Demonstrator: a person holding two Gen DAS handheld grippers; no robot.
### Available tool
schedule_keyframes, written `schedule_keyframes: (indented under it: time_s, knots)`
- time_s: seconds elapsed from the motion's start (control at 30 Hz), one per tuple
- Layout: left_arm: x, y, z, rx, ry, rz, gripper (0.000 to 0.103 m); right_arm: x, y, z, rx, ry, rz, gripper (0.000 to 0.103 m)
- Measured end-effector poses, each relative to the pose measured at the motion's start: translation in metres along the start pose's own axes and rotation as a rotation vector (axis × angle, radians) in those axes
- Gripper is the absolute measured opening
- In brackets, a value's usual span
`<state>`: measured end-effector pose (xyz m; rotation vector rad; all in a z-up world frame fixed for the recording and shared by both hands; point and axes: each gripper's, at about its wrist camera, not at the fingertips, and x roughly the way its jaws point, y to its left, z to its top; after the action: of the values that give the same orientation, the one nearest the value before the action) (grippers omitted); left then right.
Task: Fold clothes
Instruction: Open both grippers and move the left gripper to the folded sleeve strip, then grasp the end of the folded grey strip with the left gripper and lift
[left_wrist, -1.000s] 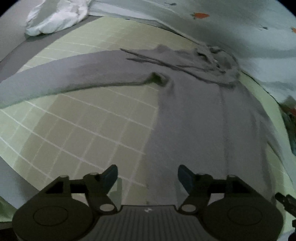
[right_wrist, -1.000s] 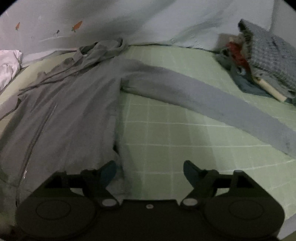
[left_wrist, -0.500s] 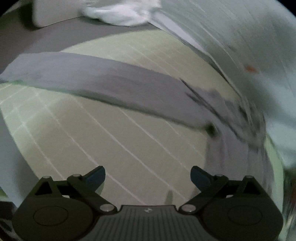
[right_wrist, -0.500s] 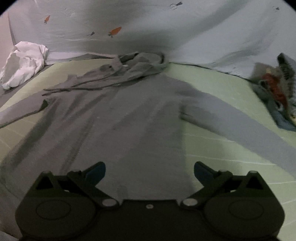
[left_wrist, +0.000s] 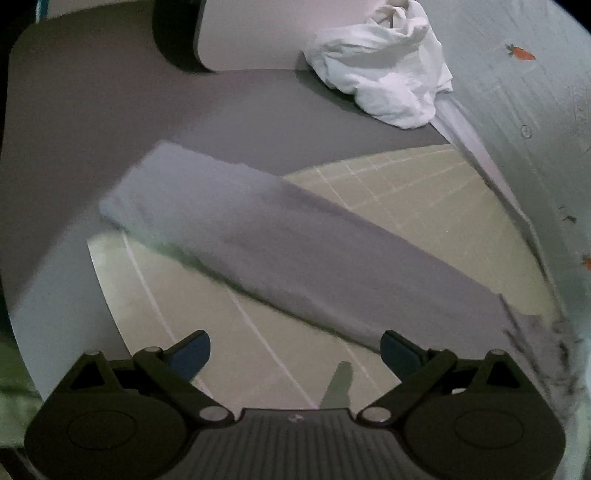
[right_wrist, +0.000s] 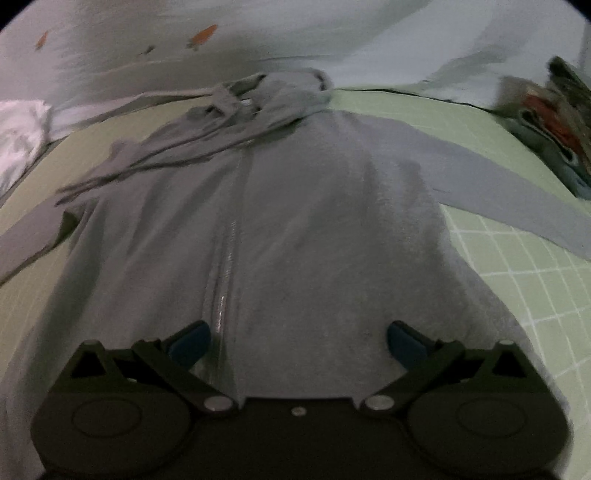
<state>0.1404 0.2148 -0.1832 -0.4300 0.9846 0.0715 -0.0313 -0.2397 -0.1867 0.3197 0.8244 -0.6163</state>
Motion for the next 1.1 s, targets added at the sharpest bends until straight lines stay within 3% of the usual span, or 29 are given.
schedule_keyframes:
  time_s: [0.17, 0.4, 0.43, 0.5, 0.57, 0.63, 0.8, 0.9, 1.1]
  knots:
    - [0.010, 0.014, 0.017, 0.003, -0.093, 0.128, 0.100, 0.000, 0.005, -0.002, 0.054, -0.024, -0.053, 0.103]
    - [0.019, 0.020, 0.037, -0.024, -0.149, 0.162, 0.102, 0.002, 0.008, 0.001, 0.092, -0.019, -0.094, 0.103]
    - [0.019, 0.021, 0.037, -0.032, -0.161, 0.160, 0.099, 0.002, 0.008, 0.000, 0.097, -0.020, -0.100, 0.103]
    - [0.017, 0.024, 0.038, -0.038, -0.184, 0.170, 0.078, 0.003, 0.009, 0.001, 0.104, -0.022, -0.108, 0.103]
    - [0.016, 0.023, 0.039, -0.019, -0.195, 0.202, 0.045, 0.003, 0.010, 0.001, 0.109, -0.024, -0.112, 0.103]
    - [0.014, 0.025, 0.041, -0.015, -0.197, 0.204, 0.028, 0.003, 0.010, 0.001, 0.113, -0.025, -0.115, 0.103]
    - [0.001, 0.021, 0.049, -0.009, -0.243, 0.196, 0.027, 0.003, 0.011, 0.001, 0.115, -0.028, -0.119, 0.103]
    - [-0.009, 0.012, 0.051, 0.011, -0.270, 0.162, 0.021, 0.003, 0.011, 0.001, 0.115, -0.031, -0.118, 0.103]
    - [-0.030, -0.037, 0.047, 0.124, -0.281, -0.044, 0.019, 0.003, 0.011, -0.001, 0.111, -0.042, -0.114, 0.103]
